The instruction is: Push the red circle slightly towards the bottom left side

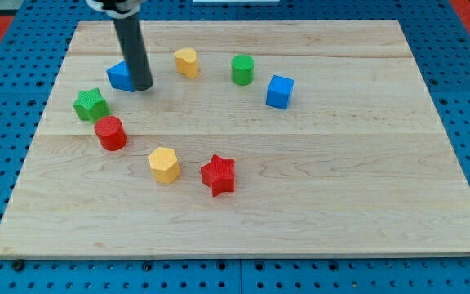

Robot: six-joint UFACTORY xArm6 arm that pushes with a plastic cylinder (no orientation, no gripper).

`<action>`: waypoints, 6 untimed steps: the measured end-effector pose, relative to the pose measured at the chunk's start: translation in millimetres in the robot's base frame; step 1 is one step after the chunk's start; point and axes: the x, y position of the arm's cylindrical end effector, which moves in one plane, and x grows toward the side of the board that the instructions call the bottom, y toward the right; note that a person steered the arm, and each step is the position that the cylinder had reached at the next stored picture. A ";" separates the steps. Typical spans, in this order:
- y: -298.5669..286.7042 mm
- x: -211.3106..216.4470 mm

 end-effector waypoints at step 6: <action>-3.9 80.0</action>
